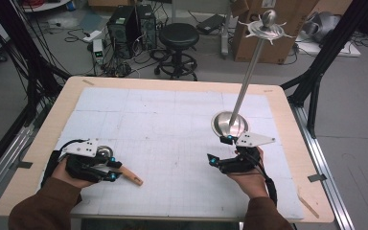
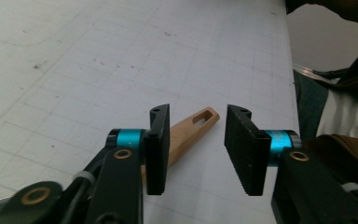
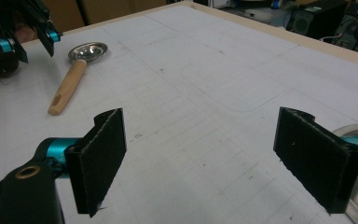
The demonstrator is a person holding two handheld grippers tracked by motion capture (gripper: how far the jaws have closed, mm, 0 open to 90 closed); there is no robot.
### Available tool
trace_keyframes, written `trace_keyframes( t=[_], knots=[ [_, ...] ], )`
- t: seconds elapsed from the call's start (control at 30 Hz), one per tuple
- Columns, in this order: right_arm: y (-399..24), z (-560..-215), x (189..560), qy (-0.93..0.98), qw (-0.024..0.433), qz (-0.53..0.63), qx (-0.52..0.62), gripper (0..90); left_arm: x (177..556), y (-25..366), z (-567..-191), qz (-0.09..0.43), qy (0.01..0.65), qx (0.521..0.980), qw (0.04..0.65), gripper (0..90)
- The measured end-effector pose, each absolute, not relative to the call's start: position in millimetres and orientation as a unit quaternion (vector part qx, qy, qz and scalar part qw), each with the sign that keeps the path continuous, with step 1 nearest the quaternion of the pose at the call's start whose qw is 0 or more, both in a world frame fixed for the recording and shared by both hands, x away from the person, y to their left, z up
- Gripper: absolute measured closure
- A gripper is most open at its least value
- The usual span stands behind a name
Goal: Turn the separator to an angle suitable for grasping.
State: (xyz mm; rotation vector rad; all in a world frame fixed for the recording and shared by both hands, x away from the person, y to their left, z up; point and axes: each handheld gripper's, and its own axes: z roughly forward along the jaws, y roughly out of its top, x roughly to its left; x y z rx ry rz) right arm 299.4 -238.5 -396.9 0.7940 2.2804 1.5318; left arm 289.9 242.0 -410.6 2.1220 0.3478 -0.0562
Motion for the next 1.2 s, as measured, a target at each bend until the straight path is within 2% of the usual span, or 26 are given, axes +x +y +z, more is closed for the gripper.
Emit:
trace_keyframes(
  t=[0.3, 0.47, 0.87, 1.2],
  knots=[
    [-239, -397, 300, 0.79, 0.14, 0.529, 0.276, 15.8, 289, 228, -423, -0.049, 0.129, 0.891, 0.433, 77.6],
    [-238, -398, 300, 0.792, 0.142, 0.526, 0.275, 15.8, 287, 223, -426, -0.038, 0.111, 0.904, 0.412, 88.5],
    [-238, -399, 301, 0.794, 0.142, 0.522, 0.277, 16.0, 285, 213, -431, -0.034, 0.102, 0.918, 0.383, 89.7],
    [-238, -400, 301, 0.795, 0.142, 0.52, 0.277, 16.2, 285, 201, -433, -0.009, 0.102, 0.923, 0.371, 89.7]
  ],
)
